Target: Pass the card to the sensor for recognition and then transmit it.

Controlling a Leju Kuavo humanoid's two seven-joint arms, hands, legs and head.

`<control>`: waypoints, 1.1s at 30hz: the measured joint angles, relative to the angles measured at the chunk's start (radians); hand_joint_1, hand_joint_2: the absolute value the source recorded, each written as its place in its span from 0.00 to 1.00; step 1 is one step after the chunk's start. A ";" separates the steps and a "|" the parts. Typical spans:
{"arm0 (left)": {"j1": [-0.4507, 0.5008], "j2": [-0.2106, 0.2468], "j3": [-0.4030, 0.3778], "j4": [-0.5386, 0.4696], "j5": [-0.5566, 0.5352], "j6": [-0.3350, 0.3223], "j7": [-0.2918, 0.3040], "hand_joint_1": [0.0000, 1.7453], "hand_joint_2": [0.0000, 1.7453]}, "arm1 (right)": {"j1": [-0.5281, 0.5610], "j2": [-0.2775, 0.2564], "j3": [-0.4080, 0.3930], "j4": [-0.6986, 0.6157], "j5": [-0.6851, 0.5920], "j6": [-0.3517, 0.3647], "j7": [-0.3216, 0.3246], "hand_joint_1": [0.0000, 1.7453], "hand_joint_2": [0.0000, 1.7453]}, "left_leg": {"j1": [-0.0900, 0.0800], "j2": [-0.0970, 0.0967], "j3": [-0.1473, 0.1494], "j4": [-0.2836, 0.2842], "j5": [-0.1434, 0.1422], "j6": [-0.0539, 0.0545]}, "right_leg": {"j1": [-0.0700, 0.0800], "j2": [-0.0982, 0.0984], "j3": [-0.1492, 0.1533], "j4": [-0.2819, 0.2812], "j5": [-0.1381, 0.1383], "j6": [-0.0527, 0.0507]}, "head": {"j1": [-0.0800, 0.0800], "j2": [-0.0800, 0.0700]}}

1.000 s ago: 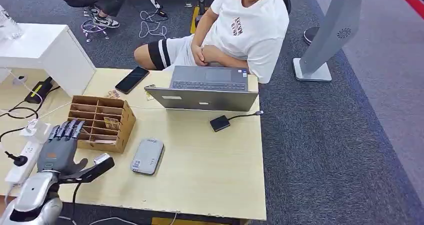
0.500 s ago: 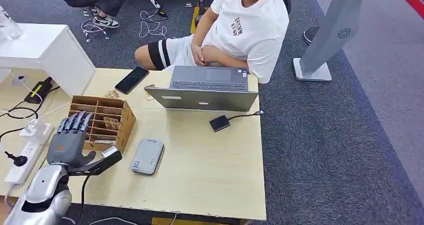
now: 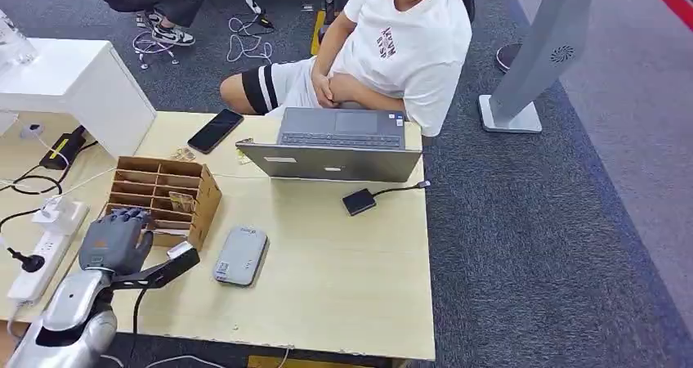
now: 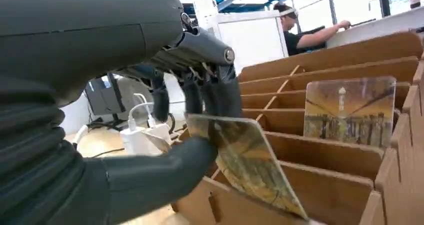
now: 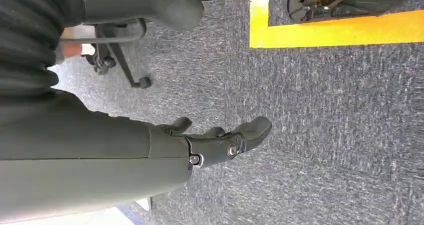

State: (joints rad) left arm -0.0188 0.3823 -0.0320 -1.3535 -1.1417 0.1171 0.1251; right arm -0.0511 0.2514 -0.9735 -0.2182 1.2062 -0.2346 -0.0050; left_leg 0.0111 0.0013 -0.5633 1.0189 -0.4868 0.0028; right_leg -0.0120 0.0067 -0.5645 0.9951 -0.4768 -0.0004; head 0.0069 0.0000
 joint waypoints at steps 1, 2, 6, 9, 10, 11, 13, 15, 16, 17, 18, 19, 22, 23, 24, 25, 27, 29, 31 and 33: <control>0.002 0.003 0.000 0.000 0.002 -0.005 -0.001 1.00 1.00 | 0.000 0.000 0.000 0.000 0.000 0.000 -0.001 0.00 1.00 | 0.000 0.000 0.000 0.000 0.000 0.000 | 0.000 0.000 0.000 0.000 0.000 0.000 | 0.000 0.000; 0.002 0.006 0.000 0.000 0.004 -0.009 -0.002 1.00 1.00 | 0.000 0.000 0.000 0.000 0.000 0.000 -0.002 0.00 1.00 | 0.000 0.000 0.000 0.000 0.000 0.000 | 0.000 0.000 0.000 0.000 0.000 0.000 | 0.000 0.000; 0.003 0.014 0.000 0.000 0.011 -0.016 -0.002 1.00 1.00 | 0.000 0.000 0.000 0.000 0.000 0.001 -0.003 0.00 1.00 | 0.000 0.000 0.000 0.000 0.000 0.000 | 0.000 0.000 0.000 0.000 0.000 0.000 | 0.000 0.000; 0.003 0.016 -0.001 0.000 0.012 -0.017 -0.002 1.00 1.00 | 0.000 0.000 0.000 0.000 -0.002 0.001 -0.003 0.00 1.00 | 0.000 0.000 0.000 0.000 0.000 0.000 | 0.000 0.000 0.000 0.000 0.000 0.000 | 0.000 0.000; 0.003 0.017 -0.001 0.000 0.013 -0.017 -0.002 1.00 1.00 | 0.000 0.000 0.000 0.000 -0.002 0.001 -0.003 0.00 1.00 | 0.000 0.000 0.000 0.000 0.000 0.000 | 0.000 0.000 0.000 0.000 0.000 0.000 | 0.000 0.000; 0.003 0.017 -0.001 0.000 0.013 -0.017 -0.002 1.00 1.00 | 0.000 0.000 0.000 0.000 -0.002 0.001 -0.003 0.00 1.00 | 0.000 0.000 0.000 0.000 0.000 0.000 | 0.000 0.000 0.000 0.000 0.000 0.000 | 0.000 0.000; 0.003 0.017 -0.001 0.001 0.013 -0.017 -0.002 1.00 1.00 | 0.000 0.000 0.000 0.000 -0.002 0.001 -0.005 0.00 1.00 | 0.000 0.000 0.000 0.000 0.000 0.000 | 0.000 0.000 0.000 0.000 0.000 0.000 | 0.000 0.000; 0.005 0.017 -0.001 0.002 0.013 -0.004 -0.004 1.00 1.00 | 0.000 0.000 0.000 0.000 -0.002 0.003 -0.007 0.00 1.00 | 0.000 0.000 0.000 0.000 0.000 0.000 | 0.000 0.000 0.000 0.000 0.000 0.000 | 0.000 0.000; 0.006 0.016 -0.001 0.002 0.013 0.007 -0.009 1.00 1.00 | 0.000 0.000 0.000 0.000 -0.005 0.004 -0.007 0.00 1.00 | 0.000 0.000 0.000 0.000 0.000 0.000 | 0.000 0.000 0.000 0.000 0.000 0.000 | 0.000 0.000; 0.008 0.016 -0.001 0.001 0.013 0.020 -0.013 1.00 1.00 | 0.000 0.000 0.000 0.000 -0.006 0.004 -0.007 0.00 1.00 | 0.000 0.000 0.000 0.000 0.000 0.000 | 0.000 0.000 0.000 0.000 0.000 0.000 | 0.000 0.000; 0.012 0.016 -0.001 -0.005 0.013 0.033 -0.017 1.00 1.00 | 0.000 0.000 0.000 0.000 -0.006 0.005 -0.008 0.00 1.00 | 0.000 0.000 0.000 0.000 0.000 0.000 | 0.000 0.000 0.000 0.000 0.000 0.000 | 0.000 0.000; 0.015 0.016 -0.001 -0.016 0.014 0.045 -0.022 1.00 1.00 | 0.000 0.000 0.000 0.000 -0.006 0.005 -0.009 0.00 1.00 | 0.000 0.000 0.000 0.000 0.000 0.000 | 0.000 0.000 0.000 0.000 0.000 0.000 | 0.000 0.000; 0.025 0.016 -0.001 -0.060 0.015 0.062 -0.027 1.00 1.00 | 0.000 0.000 0.000 0.000 -0.008 0.006 -0.010 0.00 1.00 | 0.000 0.000 0.000 0.000 0.000 0.000 | 0.000 0.000 0.000 0.000 0.000 0.000 | 0.000 0.000; 0.029 0.016 -0.001 -0.075 0.016 0.067 -0.031 1.00 1.00 | 0.000 0.000 0.000 0.000 -0.008 0.008 -0.011 0.00 1.00 | 0.000 0.000 0.000 0.000 0.000 0.000 | 0.000 0.000 0.000 0.000 0.000 0.000 | 0.000 0.000; 0.032 0.015 -0.001 -0.088 0.016 0.077 -0.036 1.00 1.00 | 0.000 0.000 0.000 0.000 -0.011 0.009 -0.013 0.00 1.00 | 0.000 0.000 0.000 0.000 0.000 0.000 | 0.000 0.000 0.000 0.000 0.000 0.000 | 0.000 0.000; 0.034 0.014 -0.001 -0.106 0.016 0.090 -0.045 1.00 1.00 | 0.000 0.000 0.000 0.000 -0.017 0.010 -0.013 0.00 1.00 | 0.000 0.000 0.000 0.000 0.000 0.000 | 0.000 0.000 0.000 0.000 0.000 0.000 | 0.000 0.000; 0.034 0.012 -0.011 -0.151 0.013 0.111 -0.052 1.00 1.00 | 0.000 0.000 0.000 0.000 -0.024 0.013 -0.010 0.00 1.00 | 0.000 0.000 0.000 0.000 0.000 0.000 | 0.000 0.000 0.000 0.000 0.000 0.000 | 0.000 0.000; 0.032 0.010 -0.024 -0.194 0.009 0.112 -0.053 1.00 1.00 | -0.001 0.000 -0.001 -0.001 -0.024 0.011 -0.008 0.00 1.00 | 0.000 0.000 0.000 0.000 0.000 0.000 | 0.000 0.000 0.000 0.000 0.000 0.000 | 0.000 0.000; 0.022 0.006 -0.045 -0.241 0.002 0.111 -0.048 1.00 1.00 | -0.001 0.000 -0.002 -0.003 -0.025 0.010 -0.007 0.00 1.00 | 0.000 0.000 0.000 0.000 0.000 0.000 | 0.000 0.000 0.000 0.000 0.000 0.000 | 0.000 0.000; 0.015 0.005 -0.061 -0.271 0.000 0.111 -0.043 1.00 1.00 | -0.001 0.000 -0.003 -0.004 -0.025 0.010 -0.007 0.00 1.00 | 0.000 0.000 0.000 0.000 0.000 0.000 | 0.000 0.000 0.000 0.000 0.000 0.000 | 0.000 0.000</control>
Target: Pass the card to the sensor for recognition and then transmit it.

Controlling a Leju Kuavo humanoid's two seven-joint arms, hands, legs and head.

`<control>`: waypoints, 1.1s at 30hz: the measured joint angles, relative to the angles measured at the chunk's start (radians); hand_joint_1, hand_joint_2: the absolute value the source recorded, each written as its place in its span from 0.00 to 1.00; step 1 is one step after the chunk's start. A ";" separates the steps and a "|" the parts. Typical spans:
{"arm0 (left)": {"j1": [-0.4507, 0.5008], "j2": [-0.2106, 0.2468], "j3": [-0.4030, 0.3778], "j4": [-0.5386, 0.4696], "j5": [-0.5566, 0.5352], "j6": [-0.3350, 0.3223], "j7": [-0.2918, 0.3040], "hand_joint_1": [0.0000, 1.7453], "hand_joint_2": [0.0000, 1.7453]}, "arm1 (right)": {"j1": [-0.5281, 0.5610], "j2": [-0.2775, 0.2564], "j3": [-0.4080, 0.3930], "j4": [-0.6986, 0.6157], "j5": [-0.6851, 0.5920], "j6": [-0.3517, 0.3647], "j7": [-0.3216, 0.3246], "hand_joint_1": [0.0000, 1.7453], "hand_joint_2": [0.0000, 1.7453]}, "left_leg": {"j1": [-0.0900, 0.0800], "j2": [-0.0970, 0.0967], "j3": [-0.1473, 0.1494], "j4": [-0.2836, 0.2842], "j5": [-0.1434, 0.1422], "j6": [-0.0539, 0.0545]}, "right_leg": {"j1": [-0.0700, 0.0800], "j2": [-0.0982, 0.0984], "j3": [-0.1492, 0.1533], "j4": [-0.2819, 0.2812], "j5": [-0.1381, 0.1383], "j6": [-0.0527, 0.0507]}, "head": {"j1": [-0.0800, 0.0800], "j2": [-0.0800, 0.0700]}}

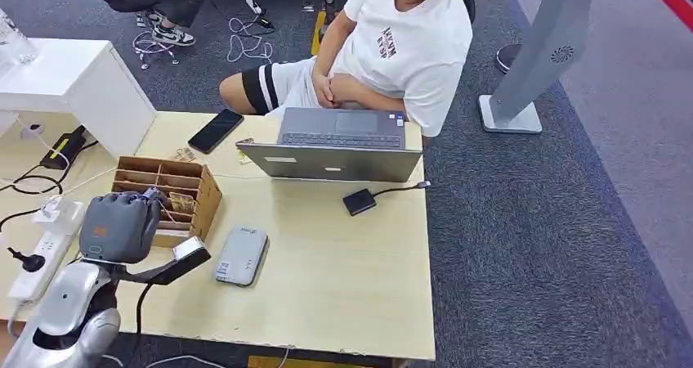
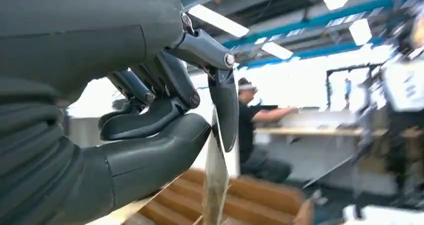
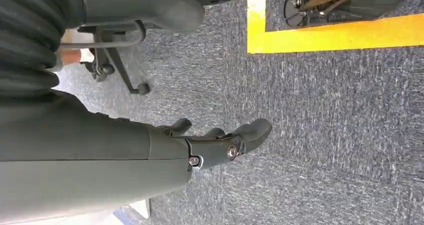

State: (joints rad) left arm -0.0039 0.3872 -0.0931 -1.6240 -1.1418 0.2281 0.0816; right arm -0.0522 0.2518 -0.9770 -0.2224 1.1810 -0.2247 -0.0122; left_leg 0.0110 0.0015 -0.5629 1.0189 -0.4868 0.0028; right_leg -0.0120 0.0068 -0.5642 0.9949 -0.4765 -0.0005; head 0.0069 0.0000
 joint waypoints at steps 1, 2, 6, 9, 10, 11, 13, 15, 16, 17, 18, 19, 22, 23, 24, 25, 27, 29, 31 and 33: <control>-0.001 0.000 -0.004 -0.009 0.000 0.000 0.001 1.00 1.00 | 0.000 0.000 -0.001 0.000 0.000 0.000 0.000 0.00 1.00 | 0.000 0.000 0.000 0.000 0.000 0.000 | 0.000 0.000 0.000 0.000 0.000 0.000 | 0.000 0.000; -0.002 0.000 -0.007 -0.018 0.000 0.000 0.001 1.00 1.00 | 0.000 0.000 -0.002 -0.001 0.000 0.000 0.000 0.00 1.00 | 0.000 0.000 0.000 0.000 0.000 0.000 | 0.000 0.000 0.000 0.000 0.000 0.000 | 0.000 0.000; -0.003 0.000 -0.016 -0.037 0.008 0.004 0.000 1.00 1.00 | 0.000 0.000 -0.003 -0.003 -0.006 0.004 0.000 0.00 1.00 | 0.000 0.000 0.000 0.000 0.000 0.000 | 0.000 0.000 0.000 0.000 0.000 0.000 | 0.000 0.000; -0.024 -0.001 -0.028 -0.049 0.031 0.025 -0.010 1.00 1.00 | 0.000 0.001 -0.007 -0.003 -0.013 0.008 -0.001 0.00 1.00 | 0.000 0.000 0.000 0.000 0.000 0.000 | 0.000 0.000 -0.001 0.000 0.000 0.000 | 0.000 0.000; -0.042 -0.003 -0.032 -0.049 0.039 0.026 -0.010 1.00 1.00 | 0.000 0.001 -0.009 -0.003 -0.013 0.008 -0.002 0.00 1.00 | 0.000 -0.001 0.000 0.000 0.000 0.000 | 0.000 -0.001 0.000 0.000 0.000 0.000 | 0.000 0.000; -0.059 -0.004 -0.038 -0.049 0.045 0.028 -0.010 1.00 1.00 | -0.002 0.001 -0.011 -0.003 -0.012 0.008 -0.002 0.00 1.00 | 0.000 -0.001 0.000 0.000 0.000 0.000 | 0.000 -0.001 0.000 0.000 0.000 0.000 | 0.000 0.000; -0.090 -0.005 -0.047 -0.049 0.057 0.028 -0.010 1.00 1.00 | -0.004 0.001 -0.013 -0.003 -0.011 0.010 -0.003 0.00 1.00 | 0.000 0.000 0.001 0.000 0.000 0.000 | 0.000 0.000 0.000 0.000 0.000 0.000 | 0.000 0.000; -0.150 -0.008 -0.058 -0.042 0.065 0.027 -0.009 1.00 1.00 | -0.005 0.001 -0.014 -0.003 -0.008 0.017 -0.008 0.00 1.00 | 0.000 -0.001 -0.001 0.000 0.002 0.000 | 0.000 -0.001 -0.001 0.000 0.000 0.000 | 0.001 0.000; -0.183 -0.009 -0.058 -0.033 0.064 0.027 -0.006 1.00 1.00 | -0.006 0.001 -0.014 -0.003 -0.002 0.021 -0.010 0.00 1.00 | 0.000 -0.001 -0.001 0.000 0.002 0.000 | 0.000 -0.002 -0.001 0.000 0.001 0.000 | 0.000 0.000; -0.229 -0.009 -0.059 -0.010 0.056 0.030 0.001 1.00 1.00 | -0.009 0.001 -0.014 -0.003 0.009 0.024 -0.010 0.00 1.00 | 0.000 -0.002 0.000 0.000 0.003 0.000 | 0.000 -0.002 0.000 0.000 0.001 0.000 | 0.000 0.000; -0.280 -0.009 -0.061 0.026 0.039 0.038 0.005 1.00 1.00 | -0.011 0.001 -0.014 -0.003 0.016 0.025 -0.010 0.00 1.00 | 0.000 -0.002 0.000 0.000 0.004 0.000 | 0.000 -0.002 -0.001 0.000 0.002 0.000 | 0.000 0.000; -0.338 -0.009 -0.064 0.067 0.023 0.047 0.009 1.00 1.00 | -0.013 0.000 -0.014 -0.003 0.026 0.026 -0.010 0.00 1.00 | 0.000 -0.002 -0.001 0.000 0.004 0.000 | 0.000 -0.002 -0.001 0.000 0.003 0.000 | 0.000 0.000; -0.506 -0.009 -0.074 0.225 -0.023 0.100 0.011 1.00 1.00 | -0.018 0.000 -0.010 -0.001 0.044 0.032 -0.011 0.00 1.00 | 0.000 -0.002 -0.001 0.000 0.005 -0.001 | 0.000 -0.002 -0.001 0.000 0.004 -0.001 | 0.000 0.000; -0.570 -0.008 -0.080 0.296 -0.041 0.115 0.011 1.00 1.00 | -0.018 0.000 -0.008 0.000 0.048 0.036 -0.011 0.00 1.00 | 0.001 -0.002 -0.001 0.000 0.006 -0.002 | 0.001 -0.002 -0.001 0.001 0.005 -0.002 | 0.000 0.000; -0.622 -0.008 -0.085 0.357 -0.052 0.122 0.011 1.00 1.00 | -0.019 0.000 -0.005 0.000 0.048 0.038 -0.011 0.00 1.00 | 0.001 -0.002 -0.001 0.000 0.006 -0.002 | 0.001 -0.002 -0.002 0.001 0.005 -0.002 | 0.000 0.000; -0.675 -0.008 -0.089 0.421 -0.060 0.130 0.011 1.00 1.00 | -0.019 -0.001 -0.001 0.001 0.048 0.041 -0.011 0.00 1.00 | 0.001 -0.001 -0.001 0.000 0.006 -0.002 | 0.001 -0.001 -0.002 0.001 0.006 -0.002 | -0.001 0.000; -0.755 -0.009 -0.100 0.545 -0.065 0.148 0.008 1.00 1.00 | -0.021 -0.002 0.001 0.003 0.042 0.042 -0.011 0.00 1.00 | 0.001 0.000 -0.001 0.000 0.006 -0.002 | 0.002 0.000 -0.002 0.001 0.006 -0.002 | 0.000 0.000; -0.794 -0.010 -0.104 0.611 -0.068 0.160 0.005 1.00 1.00 | -0.022 -0.002 0.002 0.005 0.040 0.042 -0.011 0.00 1.00 | 0.001 0.002 -0.001 0.000 0.006 -0.002 | 0.002 0.002 -0.002 0.001 0.006 -0.002 | 0.000 0.000; -0.816 -0.014 -0.110 0.675 -0.070 0.169 0.002 1.00 1.00 | -0.023 -0.004 0.002 0.006 0.040 0.042 -0.009 0.00 1.00 | 0.001 0.002 -0.001 0.000 0.006 -0.002 | 0.002 0.002 -0.003 0.001 0.006 -0.002 | 0.000 0.000; -0.825 -0.017 -0.114 0.716 -0.070 0.175 0.002 1.00 1.00 | -0.023 -0.006 0.002 0.006 0.040 0.045 -0.013 0.00 1.00 | 0.001 0.002 -0.002 0.000 0.006 -0.002 | 0.002 0.002 -0.003 0.001 0.006 -0.002 | 0.000 0.000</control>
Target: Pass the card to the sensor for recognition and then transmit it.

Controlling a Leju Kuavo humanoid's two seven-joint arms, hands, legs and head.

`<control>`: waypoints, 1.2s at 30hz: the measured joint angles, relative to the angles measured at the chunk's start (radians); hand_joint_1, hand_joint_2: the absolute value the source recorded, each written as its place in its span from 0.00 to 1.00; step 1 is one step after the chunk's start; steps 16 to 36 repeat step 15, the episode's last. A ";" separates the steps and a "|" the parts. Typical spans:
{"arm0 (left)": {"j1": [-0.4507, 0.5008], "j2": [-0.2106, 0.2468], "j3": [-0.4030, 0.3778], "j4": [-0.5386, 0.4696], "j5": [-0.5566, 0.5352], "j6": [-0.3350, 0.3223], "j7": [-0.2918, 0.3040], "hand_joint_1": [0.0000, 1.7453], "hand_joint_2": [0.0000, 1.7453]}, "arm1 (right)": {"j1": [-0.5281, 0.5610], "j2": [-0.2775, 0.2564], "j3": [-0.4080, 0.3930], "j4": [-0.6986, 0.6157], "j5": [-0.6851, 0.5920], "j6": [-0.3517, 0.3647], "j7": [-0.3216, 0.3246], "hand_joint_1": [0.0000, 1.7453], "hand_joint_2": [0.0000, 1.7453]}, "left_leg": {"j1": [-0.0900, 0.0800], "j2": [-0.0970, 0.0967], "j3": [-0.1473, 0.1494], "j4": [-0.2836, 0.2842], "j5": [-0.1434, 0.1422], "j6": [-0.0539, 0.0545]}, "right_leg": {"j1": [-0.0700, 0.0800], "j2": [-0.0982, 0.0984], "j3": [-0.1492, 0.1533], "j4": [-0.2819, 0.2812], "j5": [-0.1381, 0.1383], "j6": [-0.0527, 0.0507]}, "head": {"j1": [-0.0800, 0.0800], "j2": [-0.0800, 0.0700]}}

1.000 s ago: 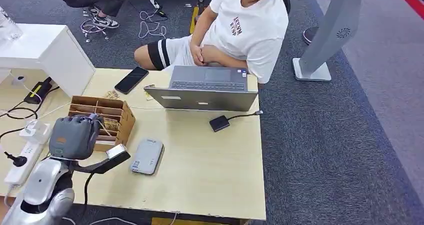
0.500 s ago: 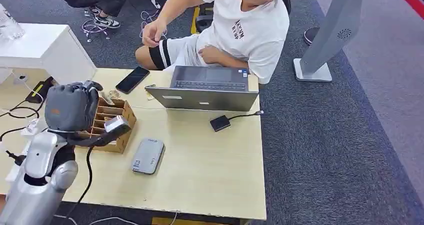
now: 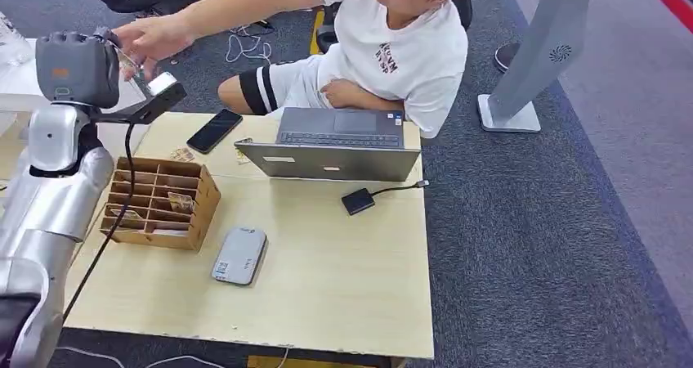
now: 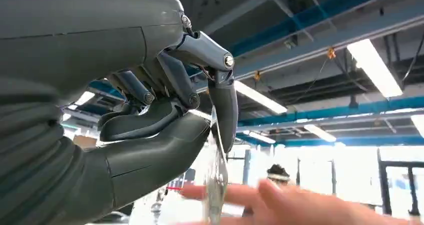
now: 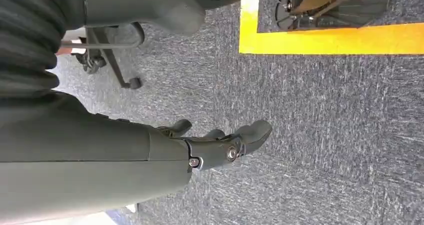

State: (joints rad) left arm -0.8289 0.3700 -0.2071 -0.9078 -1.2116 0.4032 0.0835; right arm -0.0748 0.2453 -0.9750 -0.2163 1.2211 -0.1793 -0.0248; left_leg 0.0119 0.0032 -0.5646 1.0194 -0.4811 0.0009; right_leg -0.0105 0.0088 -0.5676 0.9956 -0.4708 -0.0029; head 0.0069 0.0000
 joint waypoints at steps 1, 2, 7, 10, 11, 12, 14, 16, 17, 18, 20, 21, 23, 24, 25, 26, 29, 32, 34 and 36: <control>-0.002 -0.002 -0.001 0.017 0.000 0.003 0.000 1.00 1.00 | 0.000 -0.002 0.000 0.000 0.000 0.003 -0.001 0.00 1.00 | 0.000 0.000 0.000 0.000 0.000 0.000 | 0.000 0.000 0.000 0.000 0.000 0.000 | 0.000 0.000; -0.004 -0.002 -0.001 0.030 0.000 0.005 0.000 1.00 1.00 | 0.000 -0.003 0.000 0.000 0.000 0.004 -0.002 0.00 1.00 | 0.000 0.000 -0.001 0.000 0.000 0.000 | 0.000 0.000 -0.001 0.000 0.000 0.000 | 0.000 0.000; -0.013 -0.002 -0.003 0.088 0.016 0.016 -0.001 1.00 1.00 | 0.001 -0.009 0.000 0.002 -0.003 0.011 -0.008 0.00 1.00 | 0.000 0.000 -0.001 0.000 0.000 0.000 | 0.000 0.000 -0.001 0.000 0.000 0.000 | 0.000 0.000; -0.012 -0.002 -0.003 0.109 0.023 0.027 -0.003 1.00 1.00 | 0.001 -0.011 0.000 0.005 -0.003 0.013 -0.008 0.00 1.00 | 0.000 0.000 -0.001 0.000 0.000 0.000 | 0.000 0.000 -0.001 0.000 0.000 0.000 | 0.000 0.000; -0.012 -0.001 -0.003 0.113 0.025 0.029 -0.003 1.00 1.00 | 0.001 -0.011 0.000 0.005 -0.003 0.013 -0.008 0.00 1.00 | 0.000 0.000 -0.001 0.000 0.000 0.000 | 0.000 0.000 -0.001 0.000 0.000 0.000 | 0.000 0.000; -0.012 -0.001 -0.003 0.117 0.027 0.030 -0.003 1.00 1.00 | 0.001 -0.012 0.000 0.005 -0.003 0.013 -0.008 0.00 1.00 | 0.000 0.000 -0.001 0.000 0.000 0.000 | 0.000 0.000 -0.001 0.000 0.000 0.000 | 0.000 0.000; -0.012 0.000 -0.003 0.124 0.029 0.030 -0.003 1.00 1.00 | 0.001 -0.012 0.000 0.006 -0.003 0.013 -0.008 0.00 1.00 | 0.000 0.000 -0.001 0.000 0.000 0.000 | 0.000 0.000 -0.001 0.000 0.000 0.000 | 0.000 0.000; -0.012 0.000 -0.003 0.127 0.029 0.030 -0.003 1.00 1.00 | 0.001 -0.013 0.000 0.006 -0.003 0.013 -0.008 0.00 1.00 | 0.000 0.000 -0.001 0.000 0.000 0.000 | 0.000 0.000 -0.001 0.000 0.000 0.000 | 0.000 0.000; -0.012 0.000 -0.003 0.127 0.029 0.030 -0.003 1.00 1.00 | 0.001 -0.013 0.000 0.006 -0.003 0.013 -0.008 0.00 1.00 | 0.000 0.000 -0.001 0.000 0.000 0.000 | 0.000 0.000 -0.001 0.000 0.000 0.000 | 0.000 0.000; -0.012 0.000 -0.003 0.127 0.029 0.030 -0.003 1.00 1.00 | 0.001 -0.013 0.000 0.006 -0.003 0.013 -0.008 0.00 1.00 | 0.000 0.000 -0.001 0.000 0.000 0.000 | 0.000 0.000 -0.001 0.000 0.000 0.000 | 0.000 0.000; -0.012 0.000 -0.003 0.127 0.029 0.030 -0.003 1.00 1.00 | 0.001 -0.013 0.000 0.006 -0.003 0.013 -0.008 0.00 1.00 | 0.000 0.000 -0.001 0.000 0.000 0.000 | 0.000 0.000 -0.001 0.000 0.000 0.000 | 0.000 0.000; -0.012 0.000 -0.003 0.127 0.029 0.030 -0.003 1.00 1.00 | 0.001 -0.013 0.000 0.006 -0.003 0.013 -0.008 0.00 1.00 | 0.000 0.000 -0.001 0.000 0.000 0.000 | 0.000 0.000 -0.001 0.000 0.000 0.000 | 0.000 0.000; -0.012 0.000 -0.003 0.127 0.029 0.030 -0.003 1.00 1.00 | 0.001 -0.013 0.000 0.006 -0.003 0.013 -0.008 0.00 1.00 | 0.000 0.000 -0.001 0.000 0.000 0.000 | 0.000 0.000 -0.001 0.000 0.000 0.000 | 0.000 0.000; -0.012 0.000 -0.003 0.127 0.029 0.030 -0.003 1.00 1.00 | 0.001 -0.013 0.000 0.006 -0.003 0.013 -0.008 0.00 1.00 | 0.000 0.000 -0.001 0.000 0.000 0.000 | 0.000 0.000 -0.001 0.000 0.000 0.000 | 0.000 0.000; -0.012 0.000 -0.003 0.127 0.029 0.030 -0.003 1.00 1.00 | 0.001 -0.013 0.000 0.006 -0.003 0.013 -0.008 0.00 1.00 | 0.000 0.000 -0.001 0.000 0.000 0.000 | 0.000 0.000 -0.001 0.000 0.000 0.000 | 0.000 0.000; -0.012 0.000 -0.003 0.127 0.029 0.030 -0.003 1.00 1.00 | 0.001 -0.013 0.000 0.006 -0.003 0.013 -0.008 0.00 1.00 | 0.000 0.000 -0.001 0.000 0.000 0.000 | 0.000 0.000 -0.001 0.000 0.000 0.000 | 0.000 0.000; -0.012 0.000 -0.003 0.127 0.029 0.030 -0.003 1.00 1.00 | 0.001 -0.013 0.000 0.006 -0.003 0.013 -0.008 0.00 1.00 | 0.000 0.000 -0.001 0.000 0.000 0.000 | 0.000 0.000 -0.001 0.000 0.000 0.000 | 0.000 0.000; -0.012 0.000 -0.003 0.127 0.029 0.030 -0.003 1.00 1.00 | 0.001 -0.013 0.000 0.006 -0.003 0.013 -0.008 0.00 1.00 | 0.000 0.000 -0.001 0.000 0.000 0.000 | 0.000 0.000 -0.001 0.000 0.000 0.000 | 0.000 0.000; -0.012 0.000 -0.003 0.127 0.029 0.030 -0.003 1.00 1.00 | 0.001 -0.013 0.000 0.006 -0.003 0.013 -0.008 0.00 1.00 | 0.000 0.000 -0.001 0.000 0.000 0.000 | 0.000 0.000 -0.001 0.000 0.000 0.000 | 0.000 0.000; -0.012 0.000 -0.003 0.127 0.029 0.030 -0.003 1.00 1.00 | 0.001 -0.013 0.000 0.006 -0.003 0.013 -0.008 0.00 1.00 | 0.000 0.000 -0.001 0.000 0.000 0.000 | 0.000 0.000 -0.001 0.000 0.000 0.000 | 0.000 0.000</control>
